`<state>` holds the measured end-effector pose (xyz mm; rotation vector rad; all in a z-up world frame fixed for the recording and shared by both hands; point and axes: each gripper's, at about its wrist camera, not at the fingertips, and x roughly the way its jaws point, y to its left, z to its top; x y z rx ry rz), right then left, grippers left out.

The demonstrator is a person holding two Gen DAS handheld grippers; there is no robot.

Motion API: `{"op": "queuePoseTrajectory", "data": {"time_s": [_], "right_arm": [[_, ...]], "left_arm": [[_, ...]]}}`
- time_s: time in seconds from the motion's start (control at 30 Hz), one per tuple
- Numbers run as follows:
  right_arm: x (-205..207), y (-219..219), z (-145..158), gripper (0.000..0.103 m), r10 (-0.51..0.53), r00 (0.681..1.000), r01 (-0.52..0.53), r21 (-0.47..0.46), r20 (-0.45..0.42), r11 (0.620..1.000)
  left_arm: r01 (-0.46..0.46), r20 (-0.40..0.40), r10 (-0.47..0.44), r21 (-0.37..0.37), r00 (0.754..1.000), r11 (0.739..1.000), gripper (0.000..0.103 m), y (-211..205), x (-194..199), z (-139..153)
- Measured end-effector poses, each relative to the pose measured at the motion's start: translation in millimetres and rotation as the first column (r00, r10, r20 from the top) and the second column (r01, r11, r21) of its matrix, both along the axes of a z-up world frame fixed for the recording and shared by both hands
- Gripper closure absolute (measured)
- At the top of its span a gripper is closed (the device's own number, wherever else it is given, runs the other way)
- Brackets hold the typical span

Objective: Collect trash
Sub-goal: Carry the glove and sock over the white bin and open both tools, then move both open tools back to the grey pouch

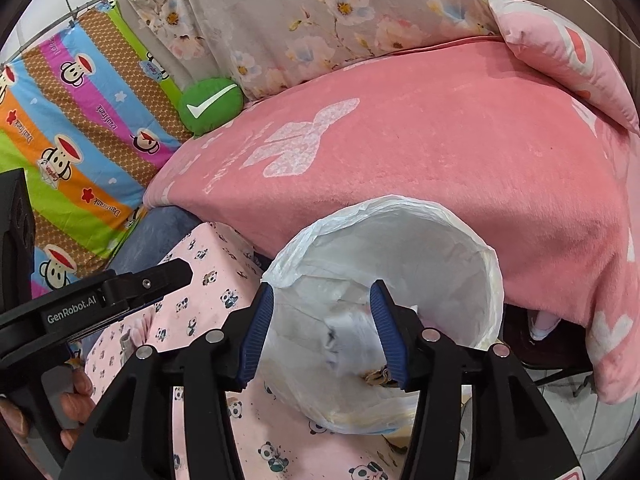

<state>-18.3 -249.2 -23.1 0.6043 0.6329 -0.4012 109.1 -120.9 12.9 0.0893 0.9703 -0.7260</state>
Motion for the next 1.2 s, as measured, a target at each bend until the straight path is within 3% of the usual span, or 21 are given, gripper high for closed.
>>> {"op": "queuePoseTrajectory", "data": {"time_s": [0.73, 1.2], "right_arm": [[22, 35, 6, 0.052, 0.086, 0.996, -0.087, -0.024, -0.018, 0.996], [50, 78, 5, 0.052, 0.176, 0.983, -0.178, -0.043, -0.043, 0.983]], "left_arm": [[-0.104, -0.008, 0.104, 0.006, 0.994, 0.995, 0.048, 54, 12, -13], [-0.231, -0.014, 0.231, 0.033, 0.973, 0.972, 0.048, 115, 33, -28]]}}
